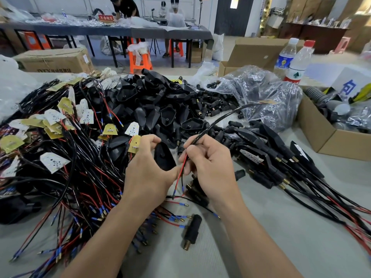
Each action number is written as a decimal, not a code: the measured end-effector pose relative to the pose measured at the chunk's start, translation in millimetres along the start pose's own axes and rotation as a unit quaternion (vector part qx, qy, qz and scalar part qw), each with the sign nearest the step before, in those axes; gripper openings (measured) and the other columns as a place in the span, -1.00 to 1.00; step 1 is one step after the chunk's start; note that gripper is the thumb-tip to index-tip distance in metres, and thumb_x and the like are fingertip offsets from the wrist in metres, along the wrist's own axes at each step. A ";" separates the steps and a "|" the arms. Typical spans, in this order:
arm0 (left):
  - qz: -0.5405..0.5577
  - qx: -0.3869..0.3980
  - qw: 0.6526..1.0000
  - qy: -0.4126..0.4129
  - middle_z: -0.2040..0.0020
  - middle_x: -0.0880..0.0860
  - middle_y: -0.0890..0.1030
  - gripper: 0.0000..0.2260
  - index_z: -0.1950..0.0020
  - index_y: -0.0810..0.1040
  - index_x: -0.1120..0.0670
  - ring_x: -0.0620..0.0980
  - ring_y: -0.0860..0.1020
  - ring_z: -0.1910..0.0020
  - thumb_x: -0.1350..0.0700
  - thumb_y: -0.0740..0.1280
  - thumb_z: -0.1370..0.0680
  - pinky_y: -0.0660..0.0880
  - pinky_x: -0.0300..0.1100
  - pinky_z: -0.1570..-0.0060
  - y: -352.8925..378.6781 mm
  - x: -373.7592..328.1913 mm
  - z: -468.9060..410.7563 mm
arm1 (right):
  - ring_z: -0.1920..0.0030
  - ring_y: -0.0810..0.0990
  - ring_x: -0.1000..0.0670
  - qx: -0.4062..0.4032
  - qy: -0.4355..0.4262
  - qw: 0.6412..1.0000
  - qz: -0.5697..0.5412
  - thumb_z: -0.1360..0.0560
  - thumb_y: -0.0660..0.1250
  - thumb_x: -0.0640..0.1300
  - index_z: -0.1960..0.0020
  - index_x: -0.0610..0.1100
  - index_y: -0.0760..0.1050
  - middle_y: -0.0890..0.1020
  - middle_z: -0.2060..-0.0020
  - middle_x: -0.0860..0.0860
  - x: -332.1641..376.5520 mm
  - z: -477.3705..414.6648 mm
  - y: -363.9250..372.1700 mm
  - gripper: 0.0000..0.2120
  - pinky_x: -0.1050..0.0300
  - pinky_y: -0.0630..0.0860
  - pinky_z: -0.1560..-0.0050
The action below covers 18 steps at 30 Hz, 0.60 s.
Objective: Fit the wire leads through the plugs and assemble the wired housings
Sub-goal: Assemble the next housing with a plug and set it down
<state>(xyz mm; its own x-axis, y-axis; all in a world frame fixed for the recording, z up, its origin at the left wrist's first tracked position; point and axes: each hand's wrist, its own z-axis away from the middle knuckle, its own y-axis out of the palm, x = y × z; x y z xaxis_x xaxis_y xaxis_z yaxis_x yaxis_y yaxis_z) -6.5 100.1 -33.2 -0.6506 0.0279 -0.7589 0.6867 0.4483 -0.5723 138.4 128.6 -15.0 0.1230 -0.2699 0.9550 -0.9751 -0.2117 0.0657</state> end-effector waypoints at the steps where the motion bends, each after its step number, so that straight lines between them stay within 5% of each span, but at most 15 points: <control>1: -0.011 0.015 1.000 0.010 0.01 -0.33 0.51 -0.39 -0.19 0.31 -0.30 -0.30 0.52 0.02 -0.35 0.52 -0.27 0.32 -0.46 0.12 0.6 -1.0 0.4 | 0.44 0.53 -0.02 -0.002 0.010 1.000 -0.024 -0.58 0.19 -0.35 0.08 -0.18 0.53 0.66 0.31 -0.10 0.4 -0.6 -0.6 -0.82 0.25 0.46 0.42; 4: -0.015 0.055 0.998 0.016 -0.05 -0.34 0.57 -0.29 -0.30 0.35 -0.32 -0.37 0.52 -0.04 -0.35 0.43 -0.18 0.33 -0.49 0.04 0.3 -1.6 1.4 | 0.42 0.58 -0.04 -0.020 0.032 0.997 -0.063 -0.62 0.17 -0.39 0.07 -0.22 0.52 0.67 0.30 -0.14 0.9 -1.9 -3.7 -0.80 0.23 0.46 0.42; 8: -0.047 0.074 0.996 0.026 -0.23 -0.16 0.65 -0.24 -0.36 0.39 -0.34 -0.10 0.60 -0.23 0.06 0.64 -0.29 0.48 -0.20 -0.16 -1.2 0.8 5.7 | 0.39 0.64 -0.03 -0.063 0.047 0.994 -0.080 -0.64 0.16 -0.37 0.07 -0.19 0.53 0.69 0.27 -0.18 -0.2 -4.2 -8.1 -0.78 0.26 0.50 0.42; 15: -0.057 0.063 0.995 0.047 -0.01 -0.43 0.58 -0.21 -0.41 0.37 -0.41 -0.30 0.55 0.31 0.08 0.55 -0.29 0.53 -0.31 0.15 -6.5 -6.3 5.1 | 0.26 0.72 -0.12 -0.145 0.040 0.988 -0.039 -0.56 0.26 -0.41 0.08 -0.18 0.55 0.71 0.27 -0.16 -8.3 -9.8 -15.3 -0.82 0.11 0.65 0.19; 18: -0.035 0.067 0.996 0.043 -0.09 -0.46 0.56 -0.29 -0.32 0.37 -0.39 -0.32 0.55 0.29 0.10 0.54 -0.29 0.50 -0.30 0.13 -5.3 -6.7 5.9 | 0.25 0.73 -0.12 -0.157 0.046 0.986 -0.043 -0.54 0.28 -0.41 0.09 -0.18 0.55 0.71 0.27 -0.16 -9.2 -10.4 -14.8 -0.83 0.09 0.65 0.17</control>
<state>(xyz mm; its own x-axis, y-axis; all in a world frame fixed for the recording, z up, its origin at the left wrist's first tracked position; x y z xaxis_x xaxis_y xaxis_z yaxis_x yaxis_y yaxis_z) -3.8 92.3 -26.9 -0.7197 0.0807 -0.6895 0.6724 0.3283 -0.6634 149.8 144.0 -21.7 0.2044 -0.1740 0.9633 -0.9725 0.0760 0.2201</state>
